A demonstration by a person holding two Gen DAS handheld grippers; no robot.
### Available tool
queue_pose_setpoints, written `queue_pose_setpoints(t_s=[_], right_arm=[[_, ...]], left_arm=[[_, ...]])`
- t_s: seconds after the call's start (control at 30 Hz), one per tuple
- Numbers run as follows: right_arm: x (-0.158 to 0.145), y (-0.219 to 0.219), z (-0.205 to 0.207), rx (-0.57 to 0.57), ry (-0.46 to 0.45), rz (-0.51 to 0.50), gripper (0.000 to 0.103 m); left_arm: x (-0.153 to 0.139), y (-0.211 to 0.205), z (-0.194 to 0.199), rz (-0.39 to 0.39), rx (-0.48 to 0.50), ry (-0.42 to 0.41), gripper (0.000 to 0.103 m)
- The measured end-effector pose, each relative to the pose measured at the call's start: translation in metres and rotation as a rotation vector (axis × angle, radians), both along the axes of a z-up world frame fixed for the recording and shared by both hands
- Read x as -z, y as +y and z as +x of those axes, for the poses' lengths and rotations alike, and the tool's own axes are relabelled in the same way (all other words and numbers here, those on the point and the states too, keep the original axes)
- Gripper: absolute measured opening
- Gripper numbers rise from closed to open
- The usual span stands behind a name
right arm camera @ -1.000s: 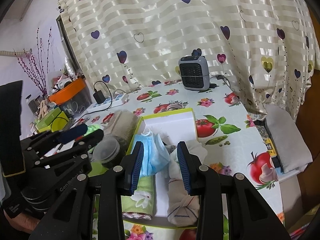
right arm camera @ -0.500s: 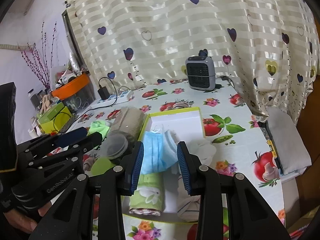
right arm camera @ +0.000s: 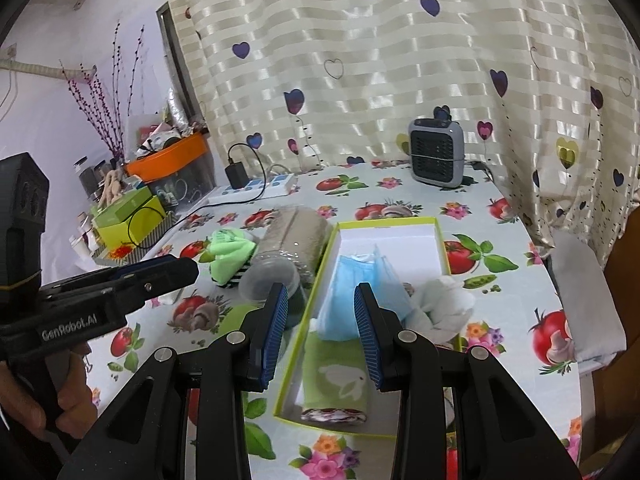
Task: Organize soft objects
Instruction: 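Withdraw both open tools from the box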
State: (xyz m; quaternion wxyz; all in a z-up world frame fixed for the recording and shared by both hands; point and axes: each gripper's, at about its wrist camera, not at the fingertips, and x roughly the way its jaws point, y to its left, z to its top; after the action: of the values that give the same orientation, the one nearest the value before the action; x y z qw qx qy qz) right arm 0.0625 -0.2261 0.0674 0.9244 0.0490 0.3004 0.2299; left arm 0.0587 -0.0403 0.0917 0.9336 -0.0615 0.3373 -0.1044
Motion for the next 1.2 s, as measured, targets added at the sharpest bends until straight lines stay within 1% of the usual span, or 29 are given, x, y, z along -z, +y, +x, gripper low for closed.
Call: queue_pose_setpoints(t_s=[0.07,0.23,0.4,0.87,1.07,1.2], right_arm=[[-0.002,0.004,-0.003,-0.010,-0.007,-0.001,0.036],[-0.005,0.015,-0.008,-0.040,-0.015,-0.009,0.036],[-0.005,0.025,-0.009,-0.063,-0.017,-0.015,0.036],[-0.009,0.059,-0.012,-0.138,-0.019,-0.035,0.036],[-0.010,0.072,-0.014,-0.173,-0.027,-0.044,0.036],[-0.008,0.078,-0.015,-0.191,-0.023,-0.053,0.036]], left_arm=[[0.000,0.009,-0.001,-0.016,-0.013,0.006,0.037],[0.001,0.027,-0.004,-0.026,-0.053,0.014,0.037],[0.006,0.042,-0.008,-0.082,-0.042,0.033,0.037],[0.015,0.076,-0.010,-0.162,-0.066,0.072,0.037],[0.018,0.087,-0.011,-0.166,-0.096,0.079,0.037],[0.020,0.094,-0.014,-0.147,-0.111,0.065,0.037]])
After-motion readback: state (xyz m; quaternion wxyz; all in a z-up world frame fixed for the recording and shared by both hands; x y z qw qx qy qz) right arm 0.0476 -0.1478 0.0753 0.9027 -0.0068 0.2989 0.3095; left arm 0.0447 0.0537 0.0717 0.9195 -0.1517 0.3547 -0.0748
